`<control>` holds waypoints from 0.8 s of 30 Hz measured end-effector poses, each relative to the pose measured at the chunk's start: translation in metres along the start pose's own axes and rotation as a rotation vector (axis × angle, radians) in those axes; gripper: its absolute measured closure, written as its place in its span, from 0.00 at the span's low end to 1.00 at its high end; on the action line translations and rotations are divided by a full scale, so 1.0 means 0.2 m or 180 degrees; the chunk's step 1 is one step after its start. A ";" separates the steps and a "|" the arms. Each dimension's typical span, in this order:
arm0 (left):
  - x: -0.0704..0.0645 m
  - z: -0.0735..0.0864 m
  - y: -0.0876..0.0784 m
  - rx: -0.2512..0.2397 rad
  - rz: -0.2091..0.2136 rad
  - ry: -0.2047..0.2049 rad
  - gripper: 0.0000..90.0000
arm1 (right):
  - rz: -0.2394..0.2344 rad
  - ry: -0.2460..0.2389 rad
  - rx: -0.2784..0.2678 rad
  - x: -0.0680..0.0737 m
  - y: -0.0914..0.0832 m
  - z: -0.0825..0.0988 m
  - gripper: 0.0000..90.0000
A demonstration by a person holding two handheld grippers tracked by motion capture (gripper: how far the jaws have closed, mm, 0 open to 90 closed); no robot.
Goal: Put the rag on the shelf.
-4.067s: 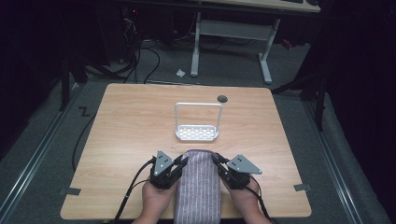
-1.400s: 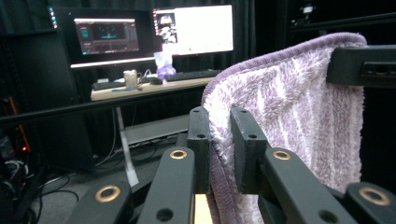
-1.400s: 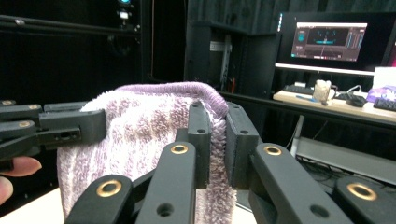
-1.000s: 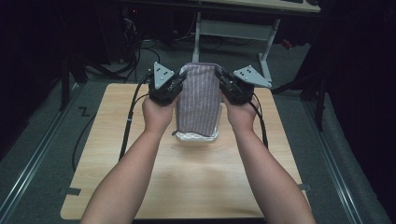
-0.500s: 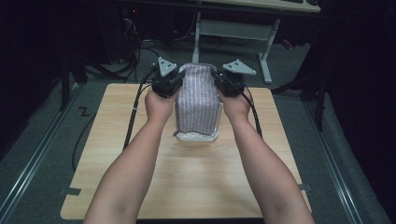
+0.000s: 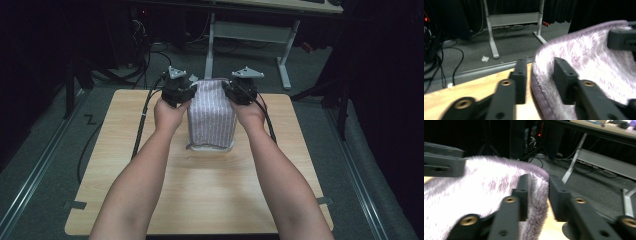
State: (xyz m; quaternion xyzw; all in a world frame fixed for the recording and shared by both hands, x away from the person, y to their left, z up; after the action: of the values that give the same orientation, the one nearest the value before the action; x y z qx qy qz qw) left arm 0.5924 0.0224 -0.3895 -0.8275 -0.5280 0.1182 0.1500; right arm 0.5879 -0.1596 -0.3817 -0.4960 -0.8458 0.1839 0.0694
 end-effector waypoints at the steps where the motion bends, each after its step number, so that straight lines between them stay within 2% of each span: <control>1: 0.00 -0.01 -0.01 -0.0026 0.0000 0.0004 0.65 | -0.0008 0.0031 -0.0022 0.00 -0.01 0.00 0.73; 3: 0.00 -0.01 -0.04 -0.0064 -0.0032 0.0013 0.60 | -0.0042 0.0057 -0.0049 0.00 -0.03 -0.01 0.72; 6: 0.00 -0.01 -0.08 -0.0064 -0.0029 -0.0041 0.57 | -0.0027 -0.0021 -0.0074 0.02 -0.07 -0.02 0.71; 10: -0.02 0.02 -0.13 -0.0070 -0.0024 0.0030 0.54 | -0.0044 -0.0056 -0.0095 0.04 -0.13 0.00 0.68; 12: -0.03 0.02 -0.18 -0.0148 0.0000 0.0109 0.55 | -0.0029 -0.0089 -0.0141 0.05 -0.17 0.01 0.67; 15: -0.03 0.02 -0.20 -0.0168 0.0001 0.0143 0.53 | -0.0022 -0.0076 -0.0144 0.04 -0.18 0.01 0.65; 22: 0.01 0.03 -0.24 -0.0213 0.0035 0.0058 0.48 | -0.0095 0.0010 -0.0158 0.03 -0.21 0.06 0.61; 24: 0.02 0.06 -0.26 -0.0198 0.0027 0.0083 0.47 | -0.0126 -0.0016 -0.0189 0.04 -0.24 0.09 0.60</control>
State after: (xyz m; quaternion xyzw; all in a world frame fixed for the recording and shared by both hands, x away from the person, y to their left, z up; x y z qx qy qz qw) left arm 0.5465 0.0482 -0.3813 -0.8355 -0.5259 0.0916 0.1306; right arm 0.5388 -0.1780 -0.3797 -0.4806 -0.8607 0.1584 0.0562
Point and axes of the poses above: each handheld gripper's, and its own axes: y roughly forward along the jaws, z roughly out of its underside, x roughly to its left, the point moved 6 cm from there along y, roughly forward along the jaws, and after that the axes turned 6 degrees about -z, right-handed, at the moved point
